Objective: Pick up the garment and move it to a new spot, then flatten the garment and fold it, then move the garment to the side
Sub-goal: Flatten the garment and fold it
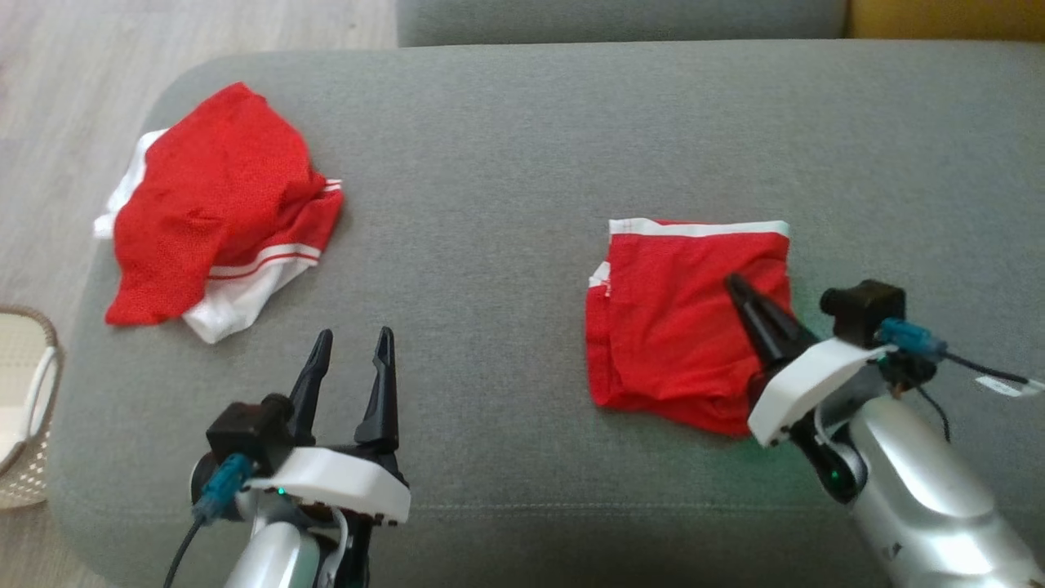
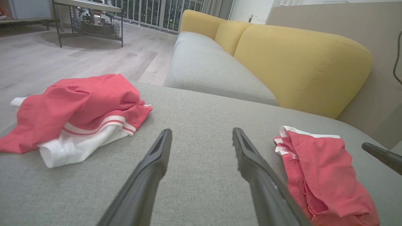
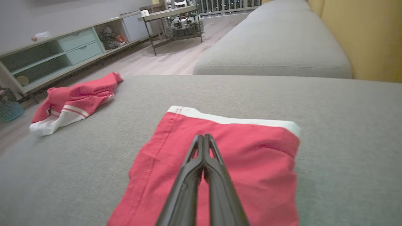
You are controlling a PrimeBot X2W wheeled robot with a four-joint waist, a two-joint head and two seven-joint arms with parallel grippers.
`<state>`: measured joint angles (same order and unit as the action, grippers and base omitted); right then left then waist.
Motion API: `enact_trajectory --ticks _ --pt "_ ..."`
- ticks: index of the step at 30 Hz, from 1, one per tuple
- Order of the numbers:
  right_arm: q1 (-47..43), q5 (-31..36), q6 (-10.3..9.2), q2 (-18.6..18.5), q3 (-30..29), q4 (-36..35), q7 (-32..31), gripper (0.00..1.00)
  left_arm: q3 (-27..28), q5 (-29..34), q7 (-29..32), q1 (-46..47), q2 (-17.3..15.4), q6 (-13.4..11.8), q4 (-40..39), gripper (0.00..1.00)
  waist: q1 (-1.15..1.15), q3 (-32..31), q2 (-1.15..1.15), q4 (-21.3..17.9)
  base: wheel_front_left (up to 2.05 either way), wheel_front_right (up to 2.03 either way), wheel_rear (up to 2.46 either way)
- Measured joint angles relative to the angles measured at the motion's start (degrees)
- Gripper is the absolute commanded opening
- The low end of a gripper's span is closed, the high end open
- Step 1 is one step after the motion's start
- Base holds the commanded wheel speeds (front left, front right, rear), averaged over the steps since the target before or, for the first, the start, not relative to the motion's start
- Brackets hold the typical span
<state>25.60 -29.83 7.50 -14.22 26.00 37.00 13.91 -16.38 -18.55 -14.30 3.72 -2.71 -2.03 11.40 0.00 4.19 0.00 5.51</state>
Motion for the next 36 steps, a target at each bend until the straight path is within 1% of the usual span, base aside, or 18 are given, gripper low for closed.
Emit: enact_trajectory --ticks 3,6,10,14,19,21,23,26,28,30,32,34,36 --pt "-0.1 3.5 0.0 2.0 -4.7 0.5 0.3 0.0 0.0 0.0 0.0 0.0 0.0 0.0 -0.5 1.0 0.0 0.5 0.0 -0.7 0.0 0.0 0.0" --pt "0.5 7.2 0.0 4.4 -8.3 3.6 0.3 0.0 -0.4 0.2 0.0 0.2 0.0 0.1 -0.8 1.0 0.0 2.0 0.0 -1.0 0.0 0.0 0.0" --pt "4.6 10.8 0.0 6.8 -12.0 7.4 0.3 0.0 -1.5 0.7 0.0 1.7 0.0 0.9 -0.6 1.0 0.0 4.9 0.0 -0.8 0.0 0.0 0.0" --pt "10.1 15.0 0.0 7.2 -15.3 12.3 0.5 0.0 -1.6 0.7 0.0 4.1 0.0 1.1 -0.2 1.0 0.0 7.6 0.0 0.1 0.0 0.0 0.0" --pt "11.7 16.8 0.01 7.6 -18.2 20.2 0.5 0.0 -2.3 0.7 0.0 5.3 0.0 1.5 0.0 1.0 0.0 10.0 0.0 2.3 0.0 0.0 0.0" --pt "11.8 17.6 0.0 7.6 -18.3 19.9 0.6 0.0 -2.3 0.7 0.0 5.5 0.0 1.5 0.0 1.0 0.0 10.5 0.0 3.1 0.0 0.0 0.0" --pt "12.1 19.2 0.0 7.8 -17.6 17.1 0.5 0.0 -2.2 0.7 0.0 5.8 0.0 1.5 0.1 1.0 0.0 10.9 0.0 3.8 0.0 0.0 0.0" --pt "12.3 19.2 0.0 8.8 -16.3 12.0 0.6 0.0 -2.3 0.7 0.0 6.1 0.0 1.5 0.1 1.0 0.0 10.9 0.0 4.6 0.0 0.0 0.0" --pt "12.2 18.4 0.01 9.6 -15.1 10.5 0.6 0.0 -2.4 0.7 0.0 6.1 0.0 1.5 0.1 1.0 0.0 10.8 0.0 5.0 0.0 0.0 0.0" --pt "11.8 18.0 0.01 9.9 -13.9 11.4 0.6 0.0 -2.6 0.7 0.0 6.1 0.0 1.5 0.1 1.0 0.0 10.6 0.0 5.3 0.0 0.0 0.0" --pt "11.1 17.9 0.01 10.0 -12.7 14.2 0.6 0.0 -2.8 0.6 0.0 6.1 0.0 1.5 0.2 1.0 0.0 10.4 0.0 5.6 0.0 0.0 0.0" --pt "10.9 17.0 0.01 10.2 -12.6 16.8 0.6 0.0 -2.9 0.6 0.0 6.1 0.0 1.4 0.3 1.0 0.0 10.2 0.0 5.8 0.0 0.0 0.0" --pt "11.1 16.6 0.01 10.2 -12.9 17.4 0.6 0.0 -2.9 0.6 0.0 6.1 0.0 1.3 0.4 1.0 0.0 9.7 0.0 5.9 0.0 0.0 0.0"
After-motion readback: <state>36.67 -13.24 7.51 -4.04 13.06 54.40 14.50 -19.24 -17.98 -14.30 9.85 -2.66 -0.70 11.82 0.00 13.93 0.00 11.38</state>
